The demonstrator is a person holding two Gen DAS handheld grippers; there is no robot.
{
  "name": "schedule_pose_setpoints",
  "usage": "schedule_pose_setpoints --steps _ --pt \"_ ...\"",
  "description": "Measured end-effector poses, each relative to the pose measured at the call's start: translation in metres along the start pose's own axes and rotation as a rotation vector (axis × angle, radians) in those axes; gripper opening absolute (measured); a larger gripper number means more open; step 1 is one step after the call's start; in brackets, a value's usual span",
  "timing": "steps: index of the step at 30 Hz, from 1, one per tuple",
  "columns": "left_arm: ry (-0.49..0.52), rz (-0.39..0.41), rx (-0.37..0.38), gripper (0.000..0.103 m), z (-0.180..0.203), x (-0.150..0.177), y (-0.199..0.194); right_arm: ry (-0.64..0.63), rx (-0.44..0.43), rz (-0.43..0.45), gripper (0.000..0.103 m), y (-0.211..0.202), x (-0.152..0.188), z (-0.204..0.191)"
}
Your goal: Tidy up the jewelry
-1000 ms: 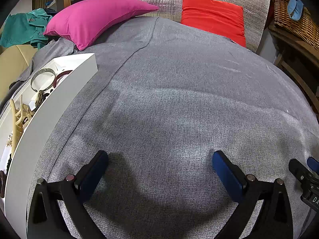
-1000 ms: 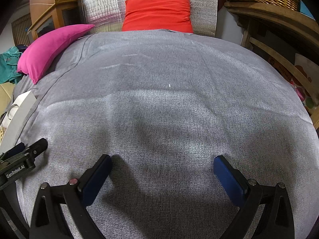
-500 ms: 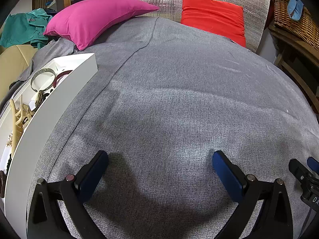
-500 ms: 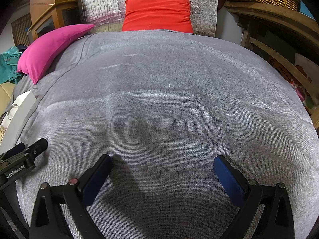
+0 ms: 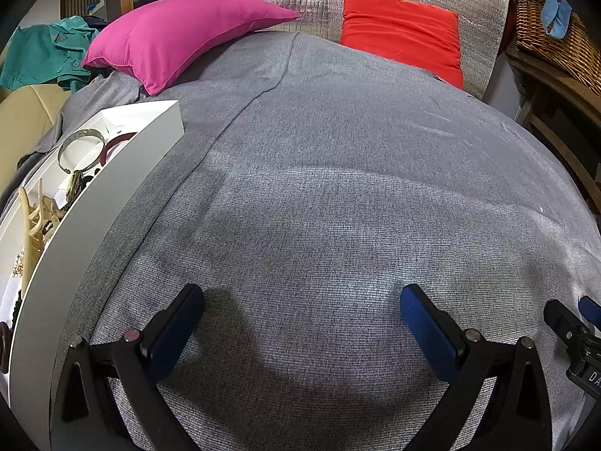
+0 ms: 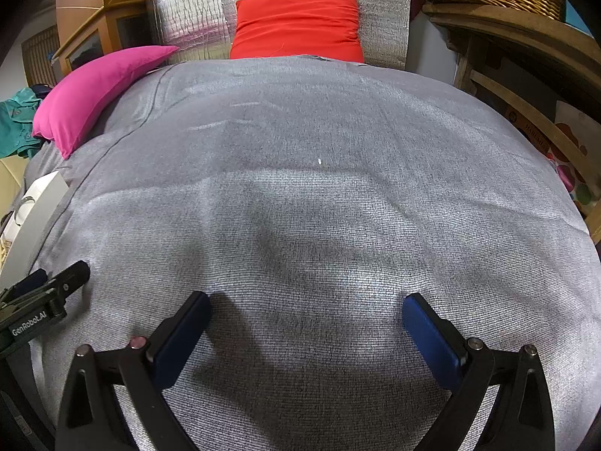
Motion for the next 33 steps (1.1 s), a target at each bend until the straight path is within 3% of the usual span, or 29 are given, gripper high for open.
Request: schedule_pose_setpoints --steps 17,20,21,23,26,29,33 --pt "0.003 -0.013 -0.005 0.103 0.002 0.001 -0.004 -0.005 0.010 -0.007 0.103 0.000 0.000 -0.001" --pt "0.045 -0.033 -0.058 0.103 0.002 0.003 -0.025 -0.055 0.058 -0.012 0.103 -0.007 -0.002 -0.005" --pt "0.090 0.012 -0.106 0.103 0.001 0.002 -0.047 -0.060 0.088 0.003 0.103 -0.014 -0.002 -0.006" --pt "0.131 0.098 -0.134 0.103 -0.006 -0.001 -0.093 -0.063 0.086 0.071 0.103 -0.039 -0.003 -0.012" --pt "0.092 0.146 -0.122 0.103 -0.033 -0.004 -0.164 -0.065 0.035 0.157 0.103 -0.087 -0.010 -0.029" --pt "0.050 0.228 -0.184 0.103 -0.073 -0.001 -0.239 -0.110 -0.071 0.282 0.103 -0.162 -0.014 -0.071" --pt "-0.040 0.269 -0.266 0.103 -0.133 0.016 -0.320 -0.171 -0.156 0.345 0.103 -0.231 -0.007 -0.135"
Point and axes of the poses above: each gripper's, at about its wrist camera, not at the fingertips, and y roughly the way its jaws point, z to its right, x to its underside, the point moved 3 cm from there along y, roughly the way its jaws point, and after that the axes turned 3 degrees about z, right-handed, at the moved point
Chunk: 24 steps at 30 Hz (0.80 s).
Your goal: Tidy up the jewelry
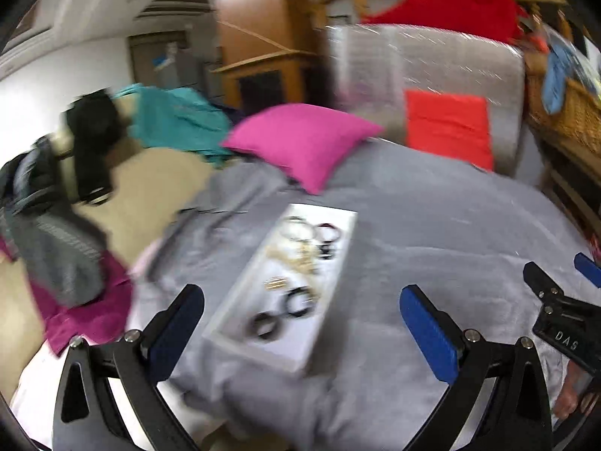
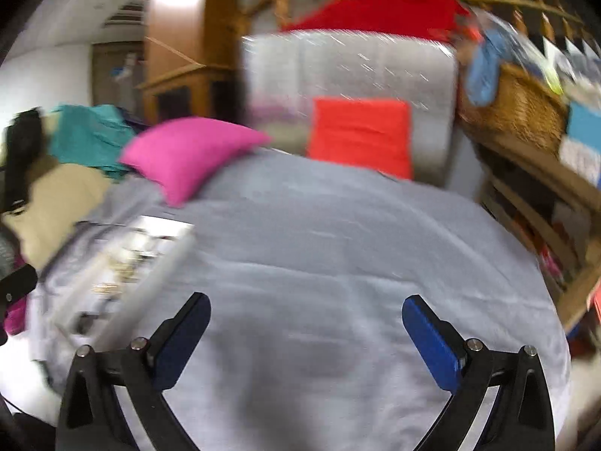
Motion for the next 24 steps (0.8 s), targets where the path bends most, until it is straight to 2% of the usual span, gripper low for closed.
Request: schedule_pose_setpoints --steps 3,6,10,14,20,24 --pt "-0.028 0.020 -0.065 0.103 -0.041 0.005 -0.034 0.019 -0.053 0.015 0.103 -0.031 -0.009 -0.043" --pt "-0.060 0.037 -0.098 0.103 -0.071 0.013 -0.058 0.009 -0.086 0.024 0.103 -0.053 -0.016 -0.078" --pt "-0.096 0.059 -0.109 0.103 -0.094 0.018 -0.077 -0.010 -0.103 0.022 0.103 -0.077 -0.019 -0.104" --pt "-0.109 0.079 -0.090 0.103 -0.098 0.017 -0.087 -0.043 -0.096 0.022 0.103 -0.101 -0.013 -0.122" --pt "-0.106 0.088 -0.069 0.103 -0.093 0.013 -0.090 -0.058 -0.084 0.009 0.103 -0.104 -0.012 -0.124" --pt "-0.117 0.096 -0.084 0.103 -0.094 0.014 -0.088 -0.066 -0.097 -0.001 0.103 -0.100 -0.011 -0.124"
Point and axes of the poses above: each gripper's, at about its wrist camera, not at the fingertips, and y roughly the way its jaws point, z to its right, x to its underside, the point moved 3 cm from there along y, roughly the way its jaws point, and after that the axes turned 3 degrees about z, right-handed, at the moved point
